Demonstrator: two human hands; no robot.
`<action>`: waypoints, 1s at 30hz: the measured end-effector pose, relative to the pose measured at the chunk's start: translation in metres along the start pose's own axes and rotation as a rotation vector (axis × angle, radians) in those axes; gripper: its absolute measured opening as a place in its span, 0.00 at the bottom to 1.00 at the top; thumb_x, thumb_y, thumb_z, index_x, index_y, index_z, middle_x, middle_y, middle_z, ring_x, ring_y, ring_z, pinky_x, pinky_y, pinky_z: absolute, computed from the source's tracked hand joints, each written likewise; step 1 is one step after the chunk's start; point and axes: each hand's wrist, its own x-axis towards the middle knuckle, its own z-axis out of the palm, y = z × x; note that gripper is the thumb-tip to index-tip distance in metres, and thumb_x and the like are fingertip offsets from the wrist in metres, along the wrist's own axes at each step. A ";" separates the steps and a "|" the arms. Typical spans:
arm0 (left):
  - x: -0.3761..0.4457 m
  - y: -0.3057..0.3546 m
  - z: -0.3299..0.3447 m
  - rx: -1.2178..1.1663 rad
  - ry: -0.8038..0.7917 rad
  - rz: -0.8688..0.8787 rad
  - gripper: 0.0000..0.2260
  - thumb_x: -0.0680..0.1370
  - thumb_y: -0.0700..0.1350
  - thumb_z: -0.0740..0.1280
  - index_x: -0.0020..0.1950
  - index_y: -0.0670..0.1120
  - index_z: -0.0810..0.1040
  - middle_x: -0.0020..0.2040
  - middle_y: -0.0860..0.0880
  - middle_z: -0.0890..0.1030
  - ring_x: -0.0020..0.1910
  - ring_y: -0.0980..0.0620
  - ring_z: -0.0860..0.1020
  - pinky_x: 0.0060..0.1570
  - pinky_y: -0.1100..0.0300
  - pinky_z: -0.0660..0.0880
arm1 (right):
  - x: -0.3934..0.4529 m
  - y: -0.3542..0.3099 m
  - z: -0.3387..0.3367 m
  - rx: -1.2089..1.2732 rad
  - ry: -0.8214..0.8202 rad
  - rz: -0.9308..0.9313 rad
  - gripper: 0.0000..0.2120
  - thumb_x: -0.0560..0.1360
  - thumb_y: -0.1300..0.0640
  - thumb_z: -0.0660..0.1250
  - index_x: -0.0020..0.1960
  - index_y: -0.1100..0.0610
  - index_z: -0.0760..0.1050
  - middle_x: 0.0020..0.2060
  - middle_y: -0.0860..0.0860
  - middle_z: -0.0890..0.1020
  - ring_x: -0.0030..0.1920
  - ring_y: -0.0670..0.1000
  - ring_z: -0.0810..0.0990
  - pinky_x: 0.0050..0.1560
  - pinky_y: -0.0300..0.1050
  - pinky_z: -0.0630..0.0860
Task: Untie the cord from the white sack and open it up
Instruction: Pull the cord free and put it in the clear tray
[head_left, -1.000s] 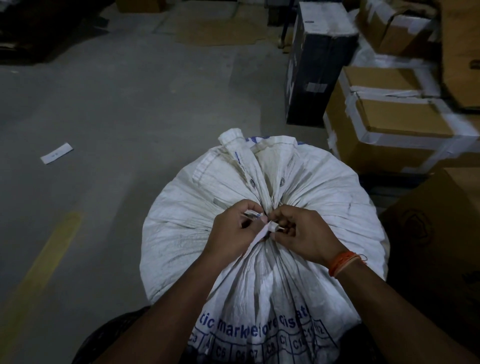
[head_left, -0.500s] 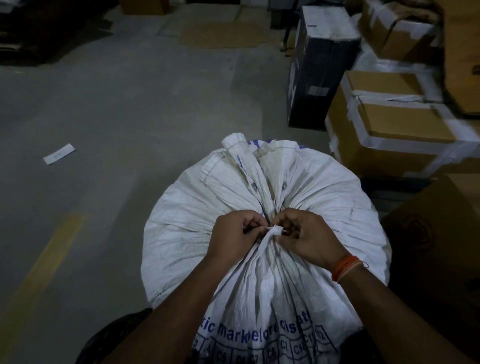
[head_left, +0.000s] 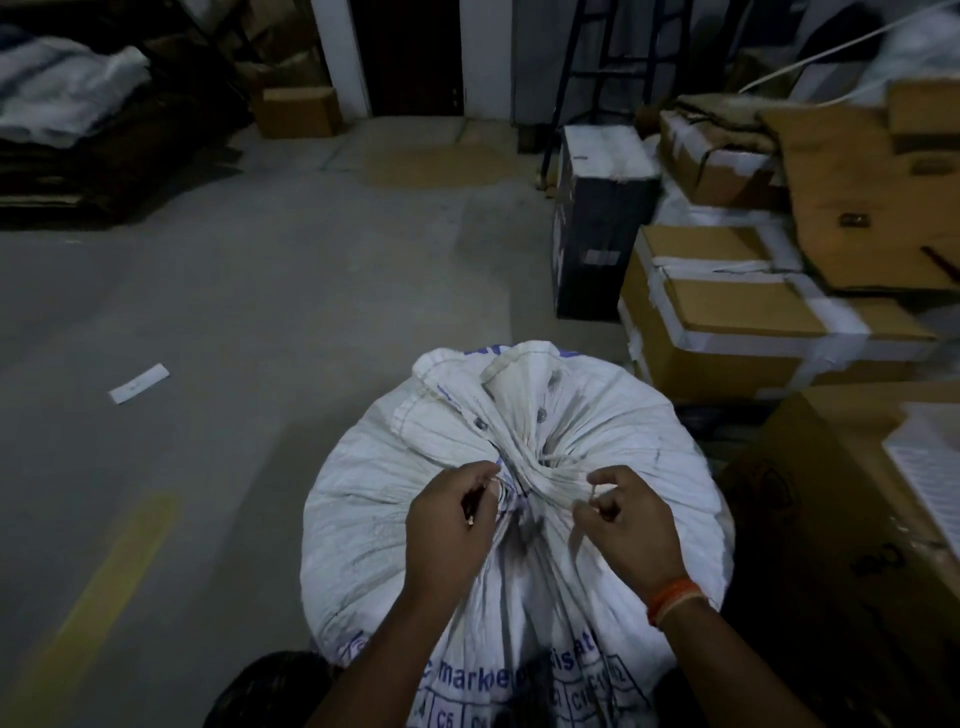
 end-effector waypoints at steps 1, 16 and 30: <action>0.000 0.007 0.000 0.010 0.005 0.048 0.08 0.81 0.45 0.70 0.59 0.51 0.85 0.47 0.56 0.84 0.45 0.60 0.82 0.46 0.61 0.80 | -0.004 0.000 -0.007 0.023 0.017 0.027 0.12 0.70 0.58 0.77 0.48 0.51 0.76 0.31 0.47 0.82 0.36 0.41 0.81 0.38 0.38 0.73; 0.072 0.028 0.077 0.431 -0.736 0.243 0.16 0.80 0.44 0.65 0.66 0.49 0.84 0.69 0.43 0.81 0.68 0.41 0.78 0.74 0.56 0.68 | -0.070 0.020 -0.105 0.218 0.239 0.123 0.06 0.72 0.63 0.77 0.40 0.54 0.84 0.36 0.55 0.85 0.35 0.49 0.82 0.37 0.43 0.78; 0.098 0.179 0.086 0.227 -0.691 0.641 0.11 0.78 0.42 0.73 0.59 0.51 0.88 0.55 0.49 0.89 0.54 0.51 0.85 0.55 0.67 0.73 | -0.064 0.002 -0.212 -0.075 0.363 0.153 0.05 0.72 0.57 0.74 0.39 0.49 0.84 0.33 0.44 0.86 0.37 0.40 0.83 0.40 0.40 0.78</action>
